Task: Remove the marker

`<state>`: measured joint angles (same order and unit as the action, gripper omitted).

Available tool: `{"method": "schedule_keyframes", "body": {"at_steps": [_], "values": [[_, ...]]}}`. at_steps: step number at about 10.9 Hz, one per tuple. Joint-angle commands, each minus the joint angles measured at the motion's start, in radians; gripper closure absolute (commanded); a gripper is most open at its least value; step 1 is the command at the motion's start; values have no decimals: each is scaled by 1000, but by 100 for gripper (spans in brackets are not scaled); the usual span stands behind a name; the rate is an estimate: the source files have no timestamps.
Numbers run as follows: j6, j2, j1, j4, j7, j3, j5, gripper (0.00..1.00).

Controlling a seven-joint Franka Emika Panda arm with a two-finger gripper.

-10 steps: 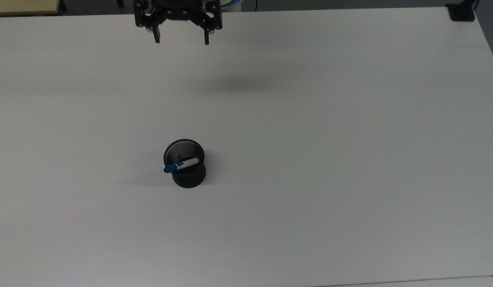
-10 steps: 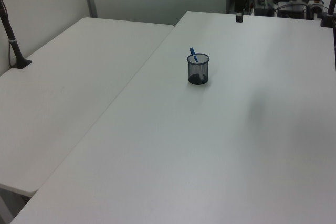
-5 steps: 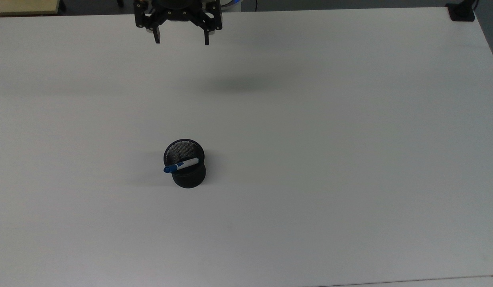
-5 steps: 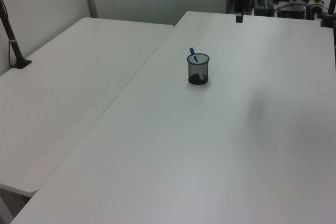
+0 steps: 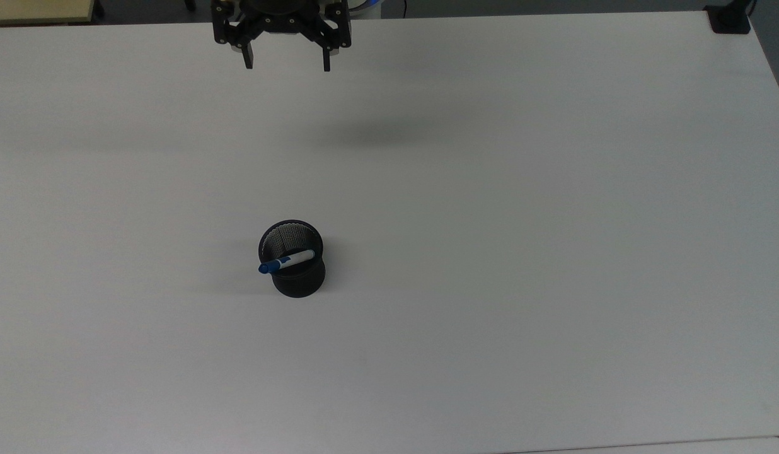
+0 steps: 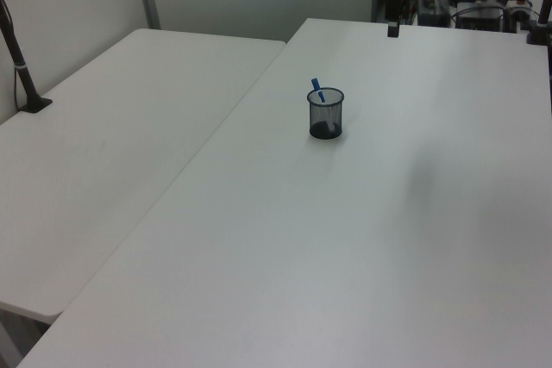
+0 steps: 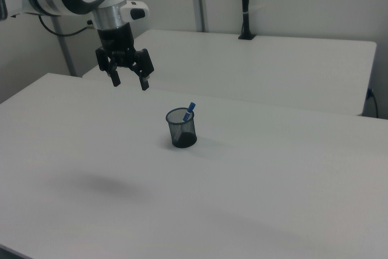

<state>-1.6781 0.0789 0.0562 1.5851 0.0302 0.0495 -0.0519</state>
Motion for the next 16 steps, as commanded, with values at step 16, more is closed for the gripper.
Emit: {"method": "schedule_keyframes", "body": {"at_steps": [16], "values": [[-572,288,-4,-19,-412,-2,-186,20]]}}
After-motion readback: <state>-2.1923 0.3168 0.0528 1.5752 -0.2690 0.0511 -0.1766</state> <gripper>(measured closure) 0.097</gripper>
